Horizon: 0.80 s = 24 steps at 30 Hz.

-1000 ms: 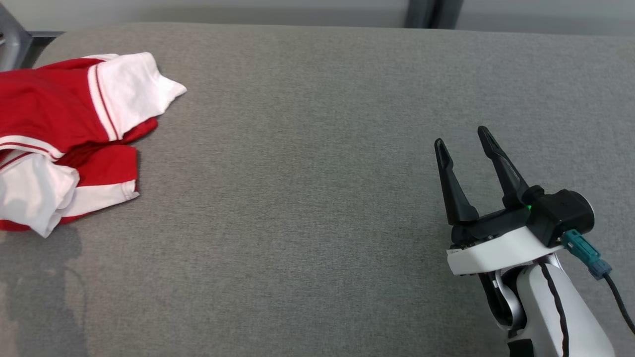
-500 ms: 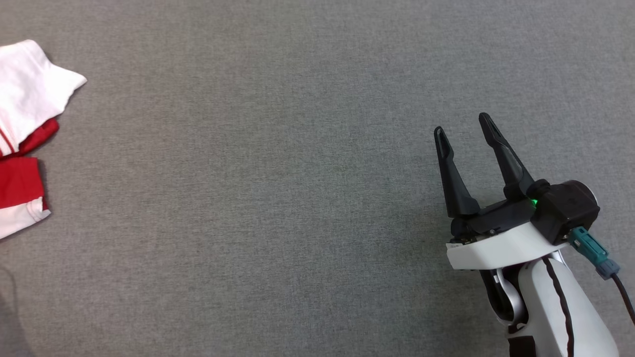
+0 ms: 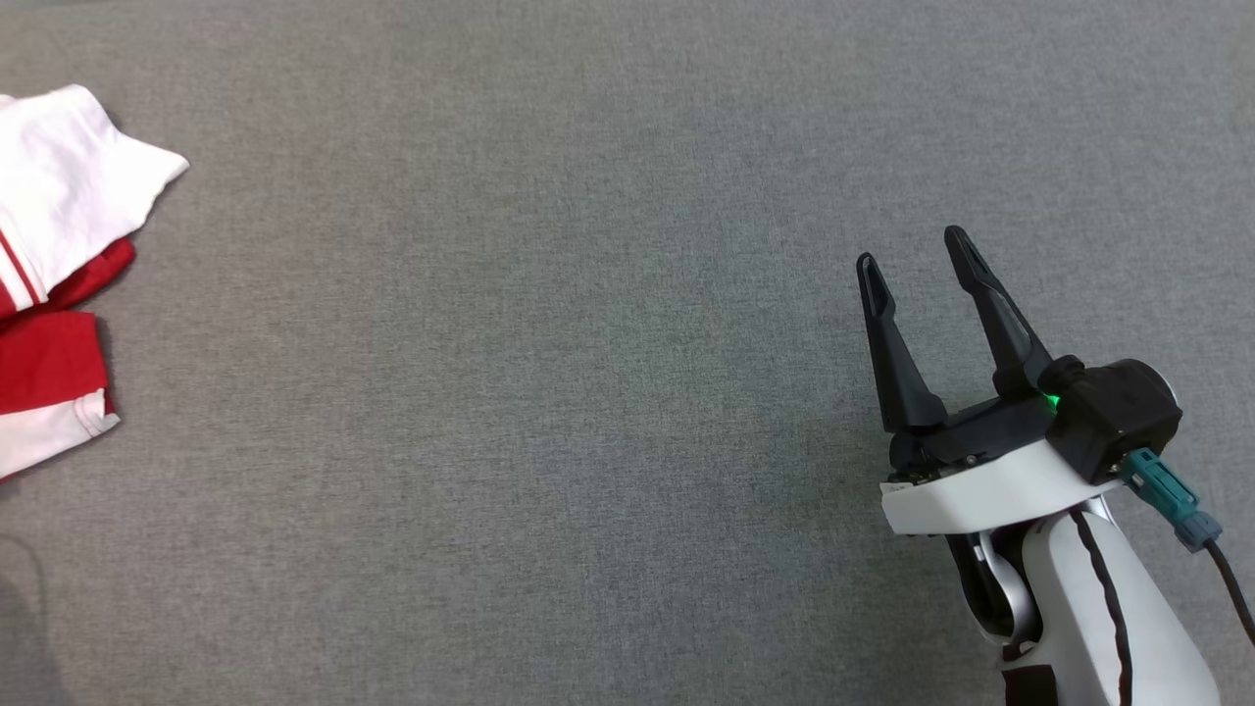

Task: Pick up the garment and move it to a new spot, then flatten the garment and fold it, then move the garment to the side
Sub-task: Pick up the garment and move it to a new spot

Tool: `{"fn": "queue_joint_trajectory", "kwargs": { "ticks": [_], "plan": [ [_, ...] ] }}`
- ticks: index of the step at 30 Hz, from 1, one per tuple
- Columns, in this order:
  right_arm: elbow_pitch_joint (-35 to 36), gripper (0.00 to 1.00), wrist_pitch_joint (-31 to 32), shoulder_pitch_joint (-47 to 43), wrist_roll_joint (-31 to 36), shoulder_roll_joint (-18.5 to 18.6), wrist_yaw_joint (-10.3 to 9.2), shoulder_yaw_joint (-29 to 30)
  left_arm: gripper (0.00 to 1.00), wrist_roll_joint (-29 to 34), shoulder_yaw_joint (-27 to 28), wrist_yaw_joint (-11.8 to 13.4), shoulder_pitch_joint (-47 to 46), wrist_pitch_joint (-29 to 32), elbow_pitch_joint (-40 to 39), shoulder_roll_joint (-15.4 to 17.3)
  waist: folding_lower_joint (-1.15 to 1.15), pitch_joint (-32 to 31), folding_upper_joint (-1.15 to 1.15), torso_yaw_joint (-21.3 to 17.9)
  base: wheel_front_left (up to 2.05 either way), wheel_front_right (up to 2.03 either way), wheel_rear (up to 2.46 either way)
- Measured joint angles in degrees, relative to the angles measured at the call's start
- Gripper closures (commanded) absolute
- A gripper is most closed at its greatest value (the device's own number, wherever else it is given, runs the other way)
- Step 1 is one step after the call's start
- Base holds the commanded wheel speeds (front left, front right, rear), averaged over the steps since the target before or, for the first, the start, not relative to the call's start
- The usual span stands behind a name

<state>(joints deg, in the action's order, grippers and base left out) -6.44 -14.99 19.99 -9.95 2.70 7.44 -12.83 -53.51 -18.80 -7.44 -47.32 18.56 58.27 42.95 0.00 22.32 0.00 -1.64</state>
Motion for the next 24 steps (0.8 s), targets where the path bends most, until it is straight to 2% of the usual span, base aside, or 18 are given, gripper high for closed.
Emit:
{"fn": "queue_joint_trajectory", "kwargs": {
  "ticks": [6,15,24],
  "plan": [
    [-1.44,0.0,0.0,-0.69,-1.26,-0.03,0.0,-0.32,1.0,-0.24,-5.2,0.0,-1.01,-1.72,-2.98,1.63,0.0,-3.46,0.0,0.51,0.0,0.0,0.0],
    [-3.55,0.0,0.0,-3.75,-4.09,-0.03,0.0,-0.67,1.0,2.08,-14.7,-0.01,-4.24,-2.72,-10.82,4.17,0.0,-12.2,0.0,0.4,0.0,0.0,0.0],
    [-4.91,0.0,0.0,-7.11,-6.25,-0.03,0.0,-0.3,1.0,6.54,-22.13,-0.04,-7.54,-1.42,-22.54,3.13,0.0,-20.0,0.0,-1.96,0.0,0.0,0.0]
  ]
}}
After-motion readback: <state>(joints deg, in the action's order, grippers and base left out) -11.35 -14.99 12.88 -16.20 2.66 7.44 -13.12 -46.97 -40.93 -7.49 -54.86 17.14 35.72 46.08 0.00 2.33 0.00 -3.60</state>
